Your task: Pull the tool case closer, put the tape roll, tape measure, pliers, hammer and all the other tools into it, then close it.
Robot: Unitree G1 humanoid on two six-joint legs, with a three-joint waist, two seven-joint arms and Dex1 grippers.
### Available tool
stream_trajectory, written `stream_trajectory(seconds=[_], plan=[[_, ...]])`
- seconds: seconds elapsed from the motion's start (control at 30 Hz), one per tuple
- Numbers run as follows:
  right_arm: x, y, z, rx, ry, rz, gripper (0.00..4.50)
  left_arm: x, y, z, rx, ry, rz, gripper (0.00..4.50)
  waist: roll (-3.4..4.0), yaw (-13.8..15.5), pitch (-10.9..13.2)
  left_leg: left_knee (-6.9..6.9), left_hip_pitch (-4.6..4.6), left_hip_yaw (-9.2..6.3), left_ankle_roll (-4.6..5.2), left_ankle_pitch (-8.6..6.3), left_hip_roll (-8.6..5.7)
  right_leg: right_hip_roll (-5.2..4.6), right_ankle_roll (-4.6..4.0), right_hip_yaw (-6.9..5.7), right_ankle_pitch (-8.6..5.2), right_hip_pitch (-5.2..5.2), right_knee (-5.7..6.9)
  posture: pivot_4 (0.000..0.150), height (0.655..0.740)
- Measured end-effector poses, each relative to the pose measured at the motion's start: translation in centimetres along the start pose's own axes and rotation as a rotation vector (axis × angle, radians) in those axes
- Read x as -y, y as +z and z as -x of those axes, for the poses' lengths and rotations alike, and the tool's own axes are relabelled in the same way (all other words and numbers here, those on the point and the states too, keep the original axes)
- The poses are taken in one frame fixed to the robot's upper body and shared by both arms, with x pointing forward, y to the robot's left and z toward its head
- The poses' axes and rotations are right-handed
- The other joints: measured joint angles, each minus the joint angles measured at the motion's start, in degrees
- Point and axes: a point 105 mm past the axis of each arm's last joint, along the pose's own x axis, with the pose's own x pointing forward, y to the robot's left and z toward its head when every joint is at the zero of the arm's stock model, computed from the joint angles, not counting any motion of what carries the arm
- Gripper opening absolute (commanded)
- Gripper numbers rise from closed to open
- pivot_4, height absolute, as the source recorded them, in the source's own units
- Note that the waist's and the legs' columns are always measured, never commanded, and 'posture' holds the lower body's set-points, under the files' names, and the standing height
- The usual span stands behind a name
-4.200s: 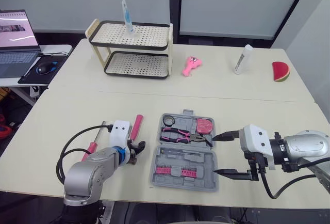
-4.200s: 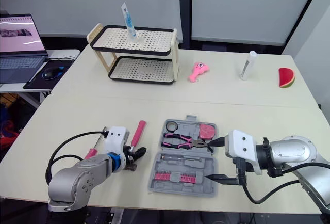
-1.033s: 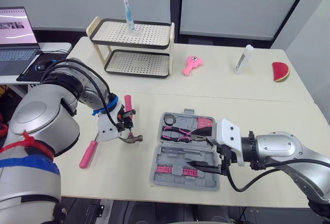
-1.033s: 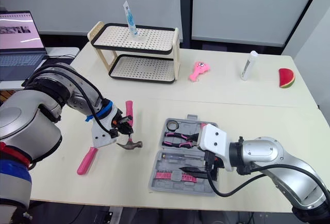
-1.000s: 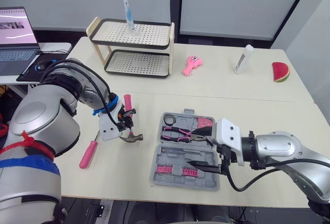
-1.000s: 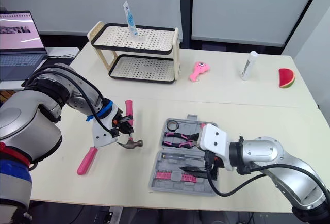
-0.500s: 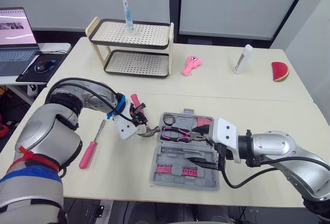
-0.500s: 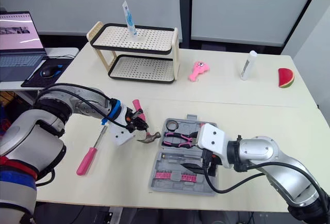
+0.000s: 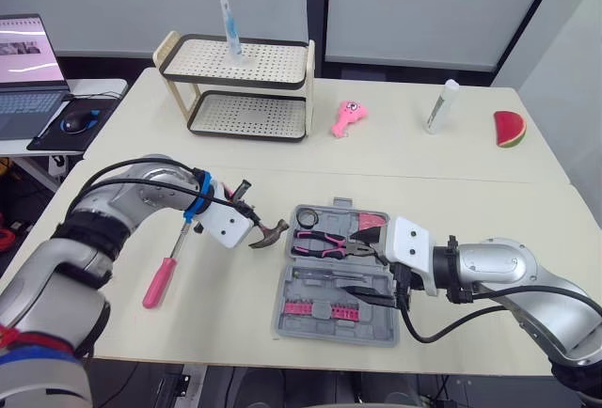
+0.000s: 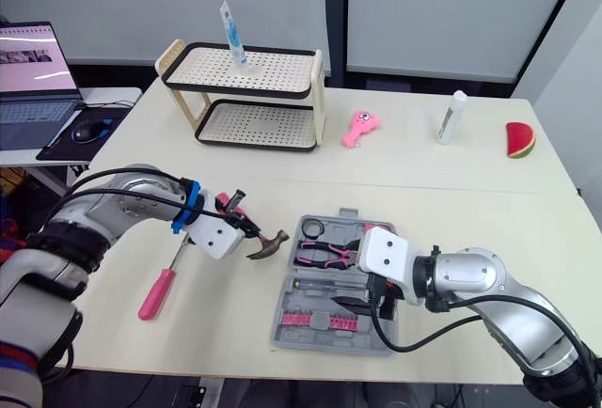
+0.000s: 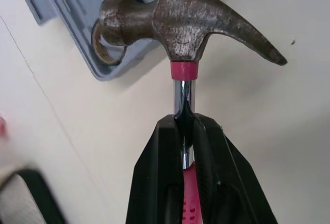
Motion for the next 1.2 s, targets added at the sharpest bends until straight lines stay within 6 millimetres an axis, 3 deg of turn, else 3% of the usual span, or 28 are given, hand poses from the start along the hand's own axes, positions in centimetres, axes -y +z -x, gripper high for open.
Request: stream_trajectory(seconds=[0.1, 0.3, 0.43, 0.67, 0.9, 1.2], plan=[[0.1, 0.1, 0.0, 0.006, 0.005, 0.007, 4.5, 1.8, 0.8, 0.1, 0.031, -0.038, 0.229, 0.01, 0.07, -0.38, 0.04, 0.0, 0.02, -0.03, 0.0, 0.0, 0.01, 0.06, -0.03, -0.02, -0.03, 0.0, 0.07, 0.15, 0.735], [0.0, 0.3, 0.0, 0.014, 0.02, 0.018, 4.5, 2.5, 2.9, 1.1, 0.072, -0.021, 0.618, 0.01, 0.13, -0.36, 0.08, 0.0, 0.04, -0.05, 0.0, 0.0, 0.03, 0.09, -0.04, -0.03, -0.04, 0.01, 0.09, 0.15, 0.735], [0.1, 0.4, -0.1, 0.015, 0.023, 0.021, 4.5, 3.3, 2.4, 1.3, 0.031, 0.041, 0.794, 0.01, 0.16, -0.37, 0.1, -0.01, 0.06, -0.04, 0.01, -0.01, 0.04, 0.1, -0.05, 0.0, -0.05, 0.01, 0.07, 0.15, 0.735], [-0.2, 0.5, -0.3, 0.02, 0.049, 0.027, 4.5, 3.9, 0.4, -0.2, -0.076, 0.301, 1.212, 0.01, 0.17, -0.18, 0.12, -0.01, 0.04, -0.1, 0.01, -0.01, 0.03, 0.09, -0.05, -0.03, -0.04, 0.01, 0.06, 0.15, 0.735], [-0.2, 0.4, -0.6, 0.011, 0.058, 0.037, 4.5, 3.7, -0.1, -2.3, -0.162, 0.466, 1.399, 0.01, 0.16, -0.02, 0.12, -0.02, 0.04, -0.1, 0.0, -0.01, 0.02, 0.08, -0.06, -0.04, -0.04, 0.02, 0.0, 0.15, 0.735], [-0.2, 0.3, -0.6, 0.005, 0.066, 0.043, 4.5, 4.3, -0.8, -3.7, -0.246, 0.572, 1.498, 0.01, 0.17, 0.17, 0.12, -0.04, 0.06, -0.11, -0.01, -0.01, 0.0, 0.05, -0.06, -0.03, -0.03, 0.04, -0.07, 0.15, 0.735]])
